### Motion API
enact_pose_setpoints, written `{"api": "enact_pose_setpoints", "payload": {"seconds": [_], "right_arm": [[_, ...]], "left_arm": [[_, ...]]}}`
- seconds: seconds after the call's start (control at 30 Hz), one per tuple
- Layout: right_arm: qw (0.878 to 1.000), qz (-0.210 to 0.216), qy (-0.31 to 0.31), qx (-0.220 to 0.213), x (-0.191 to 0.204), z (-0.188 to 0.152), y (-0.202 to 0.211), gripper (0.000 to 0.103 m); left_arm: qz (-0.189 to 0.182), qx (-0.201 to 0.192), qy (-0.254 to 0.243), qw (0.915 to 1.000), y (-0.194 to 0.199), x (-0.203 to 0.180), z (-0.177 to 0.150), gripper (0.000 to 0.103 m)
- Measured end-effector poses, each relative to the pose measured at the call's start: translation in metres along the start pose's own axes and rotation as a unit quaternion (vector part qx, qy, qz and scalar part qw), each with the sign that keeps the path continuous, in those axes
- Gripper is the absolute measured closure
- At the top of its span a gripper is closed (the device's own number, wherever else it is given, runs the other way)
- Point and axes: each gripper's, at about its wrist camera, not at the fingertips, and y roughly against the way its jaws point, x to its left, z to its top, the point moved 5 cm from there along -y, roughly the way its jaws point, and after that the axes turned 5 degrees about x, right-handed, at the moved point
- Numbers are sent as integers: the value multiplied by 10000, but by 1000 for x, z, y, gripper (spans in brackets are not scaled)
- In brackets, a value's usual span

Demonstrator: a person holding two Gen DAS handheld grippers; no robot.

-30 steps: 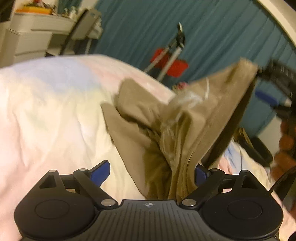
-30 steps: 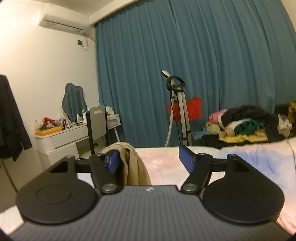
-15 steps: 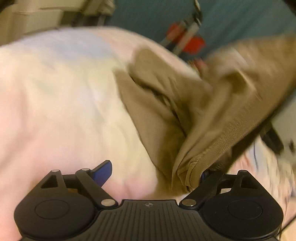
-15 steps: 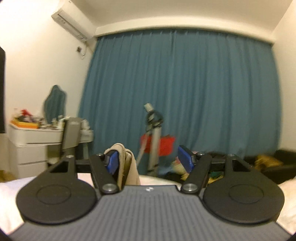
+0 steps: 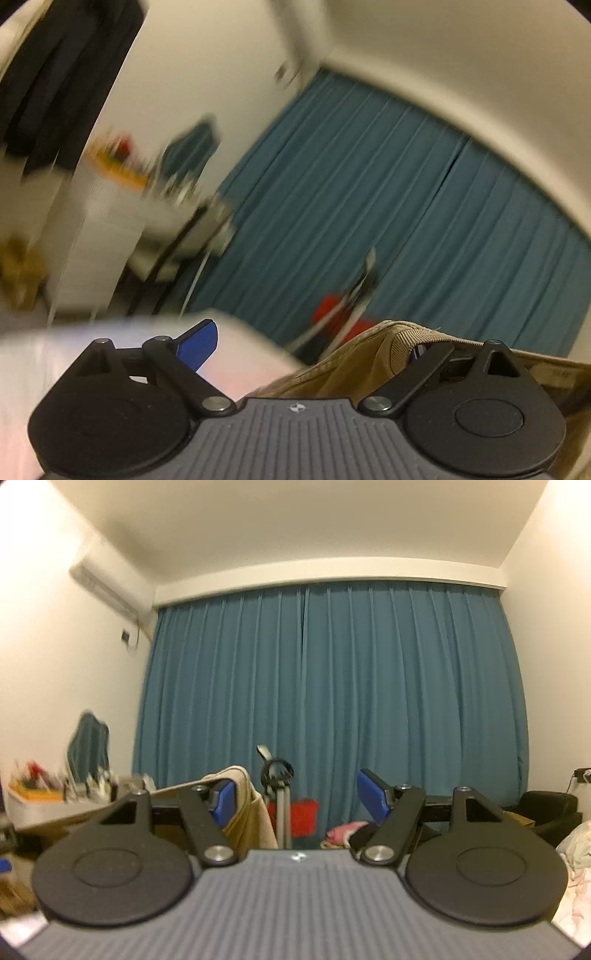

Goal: Fold clothes
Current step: 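Lift the shirt high with both grippers to shake it out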

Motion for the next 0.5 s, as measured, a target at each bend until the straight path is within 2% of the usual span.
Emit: {"api": "enact_pose_setpoints", "payload": {"seconds": [0.13, 0.23, 0.4, 0.5], "right_arm": [[9988, 184, -410, -198, -12, 62, 29, 33], [9963, 322, -717, -346, -21, 109, 51, 33], [9932, 525, -931, -454, -30, 163, 80, 33], [9921, 609, -971, -506, -35, 192, 94, 33]], "left_arm": [[-390, -851, -405, 9948, 37, -51, 70, 6], [-671, -1285, -674, 9871, 72, -82, 117, 4], [-1026, -1696, -942, 9756, 136, -120, 183, 2], [-1225, -1665, -991, 9734, 160, -144, 203, 1]]}}
